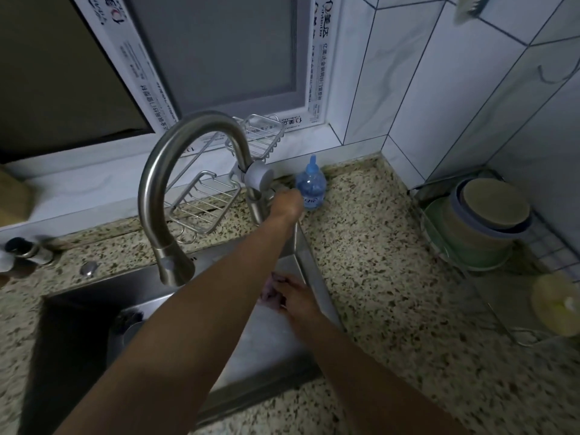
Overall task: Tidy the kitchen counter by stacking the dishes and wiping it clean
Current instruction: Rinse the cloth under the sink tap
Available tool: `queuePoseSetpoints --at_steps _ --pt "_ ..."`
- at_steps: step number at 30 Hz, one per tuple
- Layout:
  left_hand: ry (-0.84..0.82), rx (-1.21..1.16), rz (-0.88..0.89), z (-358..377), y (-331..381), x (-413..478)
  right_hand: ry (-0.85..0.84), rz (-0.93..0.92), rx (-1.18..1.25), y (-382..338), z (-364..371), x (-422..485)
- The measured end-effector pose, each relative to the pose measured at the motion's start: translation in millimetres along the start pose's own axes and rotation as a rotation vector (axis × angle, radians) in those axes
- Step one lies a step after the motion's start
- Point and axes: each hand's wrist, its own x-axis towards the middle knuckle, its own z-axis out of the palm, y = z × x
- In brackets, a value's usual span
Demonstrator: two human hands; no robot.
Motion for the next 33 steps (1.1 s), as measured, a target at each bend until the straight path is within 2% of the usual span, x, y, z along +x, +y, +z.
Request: queuePoseSetpoints --at_steps 9,14,18,21,24,26,29,31,33 --pt "0.019 -0.303 -0.121 17.3 16.3 1.3 0.094 0.089 0.145 4.6 -2.5 5.7" --pt "0.028 -0.274 -0.100 24.5 23.5 14.0 0.193 0.167 0.017 10.0 -3.5 18.8" --pt "-0.026 -0.300 -0.002 21.6 13.8 9.0 0.147 0.114 0.025 15.4 -8.4 22.0" --pt "-0.065 -0.380 0.099 8.4 -18.0 1.5 0.187 0.175 0.067 23.4 -11.5 28.7" --pt "-0.034 -0.471 0.136 -7.3 -66.4 -28.6 0.171 0.167 0.158 34.5 -17.3 33.6" --pt "-0.015 -0.412 0.214 -16.3 -100.5 -62.9 0.205 0.150 0.196 39.9 -24.5 33.3" --pt "-0.071 -0.264 0.291 -36.7 -159.6 -106.4 0.179 0.140 0.210 44.9 -26.2 30.1" --pt "-0.082 -0.228 0.237 -57.7 -200.5 -127.1 0.136 0.156 0.204 45.8 -17.5 29.2" --pt "-0.016 -0.249 0.118 -78.5 -237.4 -141.0 0.088 0.156 0.182 47.5 -4.7 30.1"
